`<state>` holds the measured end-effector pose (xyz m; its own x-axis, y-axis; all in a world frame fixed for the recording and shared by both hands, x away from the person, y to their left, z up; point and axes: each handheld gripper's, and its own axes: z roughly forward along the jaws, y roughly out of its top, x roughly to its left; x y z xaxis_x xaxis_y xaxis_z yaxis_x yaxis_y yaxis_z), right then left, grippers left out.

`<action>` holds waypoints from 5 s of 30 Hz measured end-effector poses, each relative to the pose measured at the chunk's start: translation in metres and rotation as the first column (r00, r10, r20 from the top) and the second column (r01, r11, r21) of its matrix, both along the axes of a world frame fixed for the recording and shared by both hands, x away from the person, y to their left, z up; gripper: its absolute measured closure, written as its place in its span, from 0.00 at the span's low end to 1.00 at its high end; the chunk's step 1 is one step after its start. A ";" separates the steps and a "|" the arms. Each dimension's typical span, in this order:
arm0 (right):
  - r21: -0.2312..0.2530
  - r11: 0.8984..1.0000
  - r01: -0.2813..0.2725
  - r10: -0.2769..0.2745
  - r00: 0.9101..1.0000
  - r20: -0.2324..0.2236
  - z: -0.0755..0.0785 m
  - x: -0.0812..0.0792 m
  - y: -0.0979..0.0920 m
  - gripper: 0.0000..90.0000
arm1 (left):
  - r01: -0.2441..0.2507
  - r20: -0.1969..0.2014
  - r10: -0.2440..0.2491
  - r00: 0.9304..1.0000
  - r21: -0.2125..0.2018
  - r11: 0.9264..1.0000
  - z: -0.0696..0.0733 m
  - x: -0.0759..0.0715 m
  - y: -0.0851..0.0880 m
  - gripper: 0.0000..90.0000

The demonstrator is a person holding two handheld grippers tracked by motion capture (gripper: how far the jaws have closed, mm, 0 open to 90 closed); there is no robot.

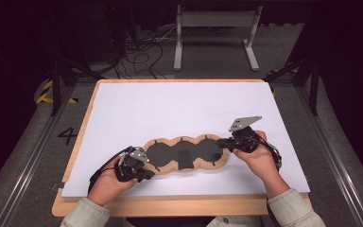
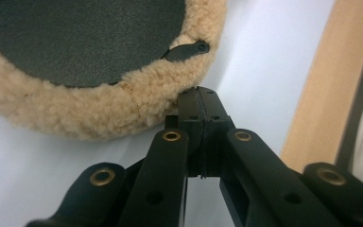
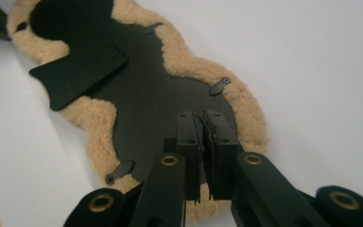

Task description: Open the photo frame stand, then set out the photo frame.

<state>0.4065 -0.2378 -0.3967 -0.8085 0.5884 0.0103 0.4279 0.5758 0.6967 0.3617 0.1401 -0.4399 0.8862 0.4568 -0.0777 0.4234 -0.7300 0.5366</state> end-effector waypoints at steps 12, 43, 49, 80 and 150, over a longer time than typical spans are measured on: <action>0.003 0.996 -0.094 0.094 0.995 -0.018 -0.001 -0.027 0.020 0.98 | 0.037 -0.039 -0.043 0.998 -0.147 0.988 0.008 0.007 0.008 0.87; 0.024 0.978 -0.208 0.209 0.966 -0.150 -0.047 -0.034 0.078 1.00 | -0.215 0.106 0.275 0.956 -0.389 0.896 0.013 0.013 0.044 0.55; 0.168 0.971 -0.171 0.179 0.983 -0.038 -0.028 -0.033 0.070 1.00 | -0.236 0.121 0.308 0.944 -0.406 0.883 0.012 0.015 0.048 0.53; 0.150 0.974 0.169 -0.163 0.985 -0.053 -0.008 -0.022 -0.008 0.47 | -0.377 0.001 0.402 0.916 -0.342 0.861 0.002 0.026 0.056 0.49; 0.067 0.931 0.360 -0.315 0.881 -0.354 -0.040 -0.010 -0.007 0.33 | -0.456 -0.232 0.402 0.886 -0.274 0.847 -0.015 0.039 0.026 0.36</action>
